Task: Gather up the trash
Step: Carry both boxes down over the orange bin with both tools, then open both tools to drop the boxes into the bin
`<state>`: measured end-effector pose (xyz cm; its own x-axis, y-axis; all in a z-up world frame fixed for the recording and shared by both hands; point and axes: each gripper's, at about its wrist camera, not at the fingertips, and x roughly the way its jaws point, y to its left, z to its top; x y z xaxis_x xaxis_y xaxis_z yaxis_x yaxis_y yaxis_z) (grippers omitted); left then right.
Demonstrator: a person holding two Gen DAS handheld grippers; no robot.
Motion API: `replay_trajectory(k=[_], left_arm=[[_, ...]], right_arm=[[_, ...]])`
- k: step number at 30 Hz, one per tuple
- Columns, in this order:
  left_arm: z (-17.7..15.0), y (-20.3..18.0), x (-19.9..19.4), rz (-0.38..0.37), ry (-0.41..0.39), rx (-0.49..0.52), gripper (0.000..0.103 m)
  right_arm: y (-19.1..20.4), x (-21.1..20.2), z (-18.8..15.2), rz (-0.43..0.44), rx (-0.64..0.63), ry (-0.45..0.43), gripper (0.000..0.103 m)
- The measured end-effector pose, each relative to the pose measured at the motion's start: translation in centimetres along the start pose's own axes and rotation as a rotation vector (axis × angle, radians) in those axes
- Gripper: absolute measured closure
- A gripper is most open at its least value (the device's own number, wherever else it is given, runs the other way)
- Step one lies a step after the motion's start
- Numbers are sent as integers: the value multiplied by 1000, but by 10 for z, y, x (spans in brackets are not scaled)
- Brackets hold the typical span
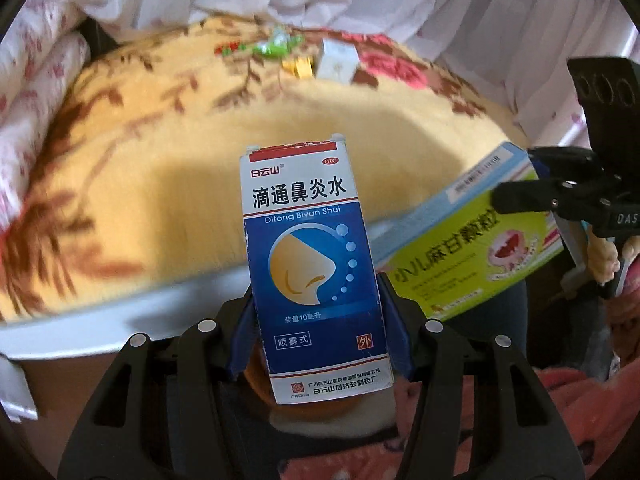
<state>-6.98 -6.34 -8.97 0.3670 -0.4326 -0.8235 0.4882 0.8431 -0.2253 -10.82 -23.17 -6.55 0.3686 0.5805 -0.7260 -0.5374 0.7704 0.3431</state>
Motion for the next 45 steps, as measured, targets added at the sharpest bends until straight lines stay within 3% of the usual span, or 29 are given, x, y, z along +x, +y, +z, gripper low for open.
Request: replay_trajectory(k=[8,19,29,37,40,41,42,45], left_arm=[[-43,14,43,0,115,-84,50],[-76,35,100,17,252,-180,50],[-88,40,129,27,333,-229,50],[-92,38,140,23,361,-234,49],[-91,43,143,-2,367,-262,45],[-92,47,145,-9,372,-278,36],[-93,50,145,-12,378,-299,28],[-92,52,143,0,375,-302,25]], right_arm=[[9,53,-33,-36,-1,99,73],[-5,117,-61,-108,34,200,73],[-21,164,-76,-179,50,287,73],[-26,177,-80,-200,60,308,72],[-28,178,-80,-207,63,301,67],[-29,179,-79,-211,67,297,54],[-30,178,-78,-218,75,286,48],[-35,173,-73,-220,88,269,46]])
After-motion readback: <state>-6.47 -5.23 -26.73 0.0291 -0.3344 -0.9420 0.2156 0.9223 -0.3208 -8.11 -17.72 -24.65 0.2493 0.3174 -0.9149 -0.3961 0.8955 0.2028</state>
